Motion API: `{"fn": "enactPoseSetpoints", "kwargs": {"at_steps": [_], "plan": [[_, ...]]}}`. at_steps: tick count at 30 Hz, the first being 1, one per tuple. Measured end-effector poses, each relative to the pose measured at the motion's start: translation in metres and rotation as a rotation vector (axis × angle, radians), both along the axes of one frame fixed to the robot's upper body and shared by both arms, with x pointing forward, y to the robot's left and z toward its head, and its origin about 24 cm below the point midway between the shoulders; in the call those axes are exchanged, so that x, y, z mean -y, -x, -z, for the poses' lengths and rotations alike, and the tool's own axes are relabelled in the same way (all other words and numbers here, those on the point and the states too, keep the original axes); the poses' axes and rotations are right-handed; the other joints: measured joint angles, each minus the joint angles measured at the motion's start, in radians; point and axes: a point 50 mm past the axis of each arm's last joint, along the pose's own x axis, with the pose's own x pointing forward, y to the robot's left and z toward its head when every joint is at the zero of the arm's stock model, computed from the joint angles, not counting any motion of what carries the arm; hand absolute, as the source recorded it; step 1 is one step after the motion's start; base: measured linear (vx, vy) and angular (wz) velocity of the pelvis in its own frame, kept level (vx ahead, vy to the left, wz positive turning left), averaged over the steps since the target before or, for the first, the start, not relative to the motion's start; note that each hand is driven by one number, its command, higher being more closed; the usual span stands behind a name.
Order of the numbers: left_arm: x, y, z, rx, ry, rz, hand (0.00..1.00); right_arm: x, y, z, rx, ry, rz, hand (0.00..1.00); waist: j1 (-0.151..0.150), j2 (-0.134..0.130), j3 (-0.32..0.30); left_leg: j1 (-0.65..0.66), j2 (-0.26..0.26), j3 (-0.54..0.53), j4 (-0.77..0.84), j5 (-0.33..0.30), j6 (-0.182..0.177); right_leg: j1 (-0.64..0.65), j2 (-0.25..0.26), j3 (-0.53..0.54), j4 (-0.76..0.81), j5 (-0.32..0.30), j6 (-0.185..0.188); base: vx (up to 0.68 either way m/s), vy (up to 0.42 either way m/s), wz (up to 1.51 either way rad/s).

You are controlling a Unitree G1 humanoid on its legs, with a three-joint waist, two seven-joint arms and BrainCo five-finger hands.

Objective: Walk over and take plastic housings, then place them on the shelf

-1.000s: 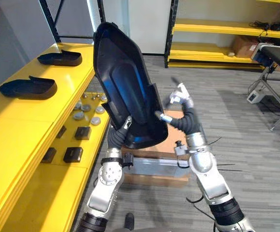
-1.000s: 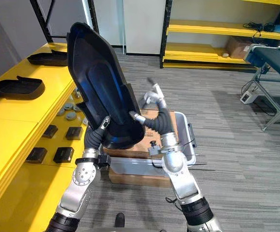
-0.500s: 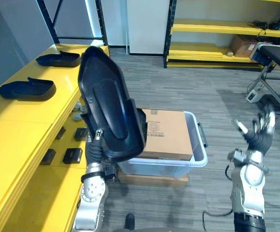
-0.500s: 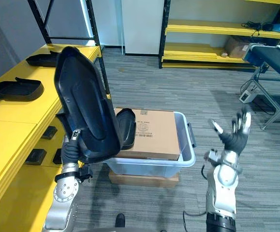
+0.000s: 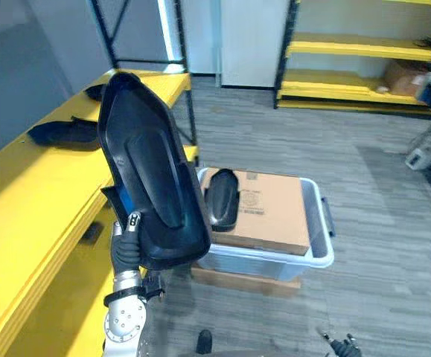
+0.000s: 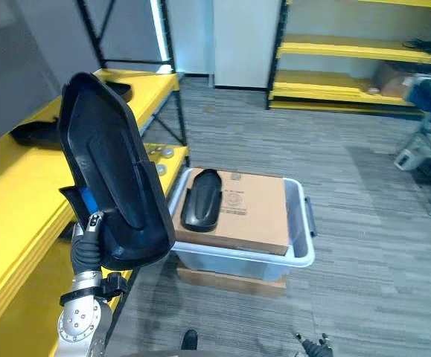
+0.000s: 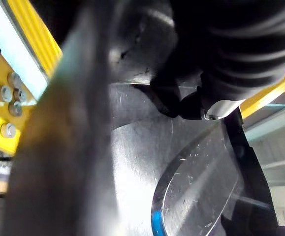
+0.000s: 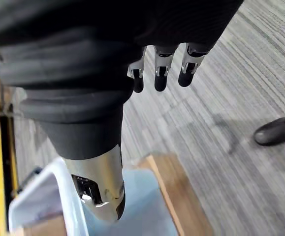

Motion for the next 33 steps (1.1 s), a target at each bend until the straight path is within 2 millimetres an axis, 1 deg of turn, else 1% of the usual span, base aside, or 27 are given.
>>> {"fn": "enactPoseSetpoints", "kwargs": {"at_steps": [1, 2, 3, 4, 5, 6, 8, 9, 11, 13, 14, 15, 16, 18, 19, 20, 21, 23, 24, 25, 26, 27, 29, 30, 31, 32, 33], "plan": [[0.001, -0.001, -0.001, 0.007, 0.006, 0.002, 1.00, -0.001, -0.002, 0.000, 0.004, -0.003, -0.002, 0.00, 0.000, -0.017, 0.012, -0.014, 0.001, 0.008, 0.022, -0.007, 0.000, -0.001, -0.018, -0.015, -0.001, -0.003, -0.002, -0.09, 0.062, 1.72], [0.001, -0.002, -0.003, 0.022, 0.025, 0.001, 1.00, -0.003, -0.010, -0.002, 0.026, -0.005, -0.015, 0.00, 0.023, -0.026, 0.028, -0.097, 0.013, 0.128, 0.183, -0.049, 0.051, -0.005, -0.048, -0.084, 0.014, -0.017, -0.003, -0.02, 0.097, 1.42], [0.002, -0.003, -0.004, 0.029, 0.037, 0.001, 1.00, -0.001, -0.019, -0.004, 0.048, 0.006, -0.024, 0.00, 0.041, -0.022, 0.036, -0.130, 0.054, 0.260, 0.328, -0.102, 0.101, 0.009, -0.065, -0.133, 0.035, -0.031, 0.007, 0.01, 0.101, 1.43], [0.002, -0.003, -0.004, 0.032, 0.039, 0.001, 1.00, 0.001, -0.022, -0.005, 0.053, 0.013, -0.027, 0.00, 0.045, -0.015, 0.037, -0.127, 0.082, 0.327, 0.360, -0.156, 0.101, 0.018, -0.070, -0.155, 0.053, -0.035, 0.020, 0.08, 0.080, 1.31], [0.003, -0.005, -0.006, 0.043, 0.043, 0.003, 1.00, 0.001, -0.029, -0.007, 0.068, 0.019, -0.043, 0.00, 0.045, -0.009, 0.043, -0.114, 0.101, 0.427, 0.357, -0.213, 0.106, 0.042, -0.094, -0.212, 0.098, -0.054, 0.039, 0.06, 0.061, 1.36], [0.005, -0.005, -0.007, 0.052, 0.044, 0.010, 1.00, -0.003, -0.035, -0.009, 0.084, 0.019, -0.070, 0.00, 0.044, -0.030, 0.047, -0.101, 0.120, 0.541, 0.353, -0.228, 0.124, 0.064, -0.124, -0.261, 0.096, -0.055, 0.043, 0.08, 0.063, 1.47], [0.010, -0.010, -0.011, 0.078, 0.054, 0.035, 1.00, -0.004, -0.042, -0.012, 0.105, 0.023, -0.077, 0.00, 0.042, -0.023, 0.047, -0.100, 0.148, 0.652, 0.379, -0.248, 0.117, 0.093, -0.147, -0.350, 0.066, -0.047, 0.059, 0.12, 0.105, 1.29], [0.012, -0.010, -0.012, 0.089, 0.061, 0.043, 1.00, -0.003, -0.050, -0.014, 0.118, 0.026, -0.093, 0.00, 0.049, -0.027, 0.050, -0.105, 0.127, 0.650, 0.383, -0.263, 0.121, 0.105, -0.156, -0.374, 0.064, -0.049, 0.060, 0.13, 0.147, 0.89], [0.012, -0.012, -0.010, 0.085, 0.063, 0.048, 1.00, -0.012, -0.060, -0.016, 0.144, 0.007, -0.123, 0.00, 0.047, -0.034, 0.050, -0.104, 0.088, 0.619, 0.395, -0.285, 0.124, 0.140, -0.164, -0.385, 0.036, -0.042, 0.051, 0.14, 0.178, 0.57], [0.014, -0.016, -0.008, 0.077, 0.060, 0.063, 1.00, -0.018, -0.063, -0.016, 0.148, -0.002, -0.157, 0.00, 0.047, -0.043, 0.053, -0.104, 0.058, 0.600, 0.432, -0.326, 0.132, 0.163, -0.197, -0.400, 0.068, -0.038, 0.054, 0.21, 0.211, 0.49], [0.015, -0.017, -0.006, 0.067, 0.061, 0.068, 1.00, -0.020, -0.064, -0.016, 0.149, -0.011, -0.174, 0.00, 0.047, -0.041, 0.055, -0.096, 0.049, 0.583, 0.466, -0.358, 0.139, 0.154, -0.237, -0.379, 0.168, -0.049, 0.016, 0.22, 0.215, 0.36], [0.018, -0.017, -0.004, 0.061, 0.065, 0.079, 1.00, -0.022, -0.062, -0.014, 0.141, -0.020, -0.183, 0.00, 0.043, -0.038, 0.060, -0.072, 0.044, 0.562, 0.482, -0.384, 0.143, 0.112, -0.271, -0.279, 0.311, -0.078, -0.080, 0.18, 0.173, 0.37], [0.019, -0.018, -0.003, 0.056, 0.065, 0.087, 1.00, -0.023, -0.060, -0.013, 0.135, -0.026, -0.182, 0.00, 0.039, -0.038, 0.060, -0.060, 0.043, 0.551, 0.484, -0.392, 0.138, 0.080, -0.265, -0.193, 0.367, -0.097, -0.084, 0.13, 0.120, 0.43], [0.018, -0.020, 0.000, 0.039, 0.037, 0.100, 1.00, -0.027, -0.060, -0.012, 0.127, -0.031, -0.201, 0.00, 0.030, -0.037, 0.064, -0.008, 0.036, 0.521, 0.449, -0.400, 0.120, -0.031, -0.201, 0.016, 0.451, -0.135, -0.035, 0.21, 0.111, 0.43], [0.015, -0.021, 0.003, 0.027, 0.023, 0.096, 1.00, -0.029, -0.059, -0.011, 0.119, -0.033, -0.218, 0.00, 0.020, -0.048, 0.063, 0.025, 0.029, 0.508, 0.417, -0.394, 0.114, -0.089, -0.171, 0.079, 0.431, -0.144, -0.022, 0.24, 0.100, 0.33], [0.015, -0.021, 0.004, 0.020, 0.020, 0.098, 1.00, -0.030, -0.060, -0.011, 0.121, -0.033, -0.223, 0.00, 0.016, -0.048, 0.062, 0.037, 0.024, 0.497, 0.408, -0.393, 0.112, -0.115, -0.153, 0.101, 0.413, -0.144, -0.021, 0.19, 0.044, 0.35], [0.017, -0.023, 0.008, 0.004, 0.021, 0.107, 1.00, -0.031, -0.060, -0.011, 0.118, -0.032, -0.232, 0.00, 0.007, -0.044, 0.065, 0.060, 0.019, 0.484, 0.394, -0.393, 0.112, -0.171, -0.118, 0.148, 0.371, -0.143, -0.020, 0.18, 0.015, 0.45], [0.020, -0.024, 0.014, -0.019, 0.026, 0.121, 1.00, -0.034, -0.059, -0.011, 0.114, -0.028, -0.256, 0.00, -0.020, -0.045, 0.064, 0.077, 0.003, 0.447, 0.391, -0.389, 0.118, -0.232, -0.069, 0.237, 0.288, -0.133, -0.007, 0.18, -0.007, 0.78], [0.025, -0.024, 0.015, -0.027, 0.027, 0.141, 1.00, -0.035, -0.055, -0.009, 0.102, -0.028, -0.263, 0.00, -0.031, -0.057, 0.061, 0.082, -0.019, 0.414, 0.391, -0.390, 0.120, -0.258, -0.057, 0.300, 0.249, -0.121, 0.003, 0.13, -0.037, 0.99], [0.025, -0.024, 0.015, -0.027, 0.027, 0.143, 1.00, -0.035, -0.053, -0.009, 0.096, -0.028, -0.264, 0.00, -0.034, -0.070, 0.058, 0.089, -0.033, 0.395, 0.390, -0.392, 0.122, -0.266, -0.058, 0.321, 0.247, -0.116, 0.005, 0.19, -0.086, 1.20], [0.028, -0.023, 0.016, -0.029, 0.033, 0.153, 1.00, -0.035, -0.050, -0.008, 0.087, -0.027, -0.266, 0.00, -0.035, -0.071, 0.060, 0.102, -0.054, 0.354, 0.390, -0.400, 0.121, -0.271, -0.068, 0.318, 0.258, -0.102, -0.006, 0.28, -0.170, 1.06], [0.029, -0.022, 0.016, -0.030, 0.037, 0.154, 1.00, -0.035, -0.049, -0.008, 0.088, -0.024, -0.273, 0.00, -0.033, -0.080, 0.058, 0.114, -0.067, 0.325, 0.387, -0.405, 0.113, -0.270, -0.077, 0.297, 0.271, -0.099, -0.004, 0.25, -0.152, 0.97], [0.026, -0.021, 0.015, -0.024, 0.038, 0.141, 1.00, -0.033, -0.054, -0.014, 0.123, -0.009, -0.275, 0.00, -0.011, -0.078, 0.054, 0.114, -0.067, 0.282, 0.389, -0.409, 0.105, -0.266, -0.080, 0.248, 0.277, -0.096, -0.009, 0.29, -0.223, 0.70], [0.025, -0.020, 0.014, -0.018, 0.038, 0.135, 1.00, -0.032, -0.059, -0.018, 0.146, 0.002, -0.276, 0.00, -0.008, -0.080, 0.054, 0.104, -0.063, 0.253, 0.397, -0.408, 0.096, -0.260, -0.081, 0.211, 0.261, -0.064, -0.014, 0.31, -0.269, 0.66], [0.025, -0.020, 0.015, -0.021, 0.043, 0.130, 1.00, -0.031, -0.062, -0.019, 0.159, 0.007, -0.278, 0.00, -0.009, -0.080, 0.054, 0.100, -0.057, 0.237, 0.399, -0.407, 0.083, -0.258, -0.076, 0.195, 0.254, -0.051, -0.009, 0.24, -0.246, 0.61], [0.026, -0.019, 0.015, -0.023, 0.057, 0.127, 1.00, -0.030, -0.069, -0.023, 0.181, 0.017, -0.284, 0.00, -0.008, -0.078, 0.050, 0.089, -0.035, 0.216, 0.394, -0.400, 0.058, -0.240, -0.055, 0.165, 0.225, -0.045, -0.020, 0.17, -0.197, 0.37], [0.027, -0.020, 0.015, -0.021, 0.064, 0.126, 1.00, -0.029, -0.072, -0.025, 0.191, 0.024, -0.286, 0.00, -0.008, -0.078, 0.050, 0.089, -0.025, 0.212, 0.384, -0.397, 0.046, -0.234, -0.047, 0.152, 0.209, -0.040, -0.031, 0.20, -0.236, 0.33]]}}
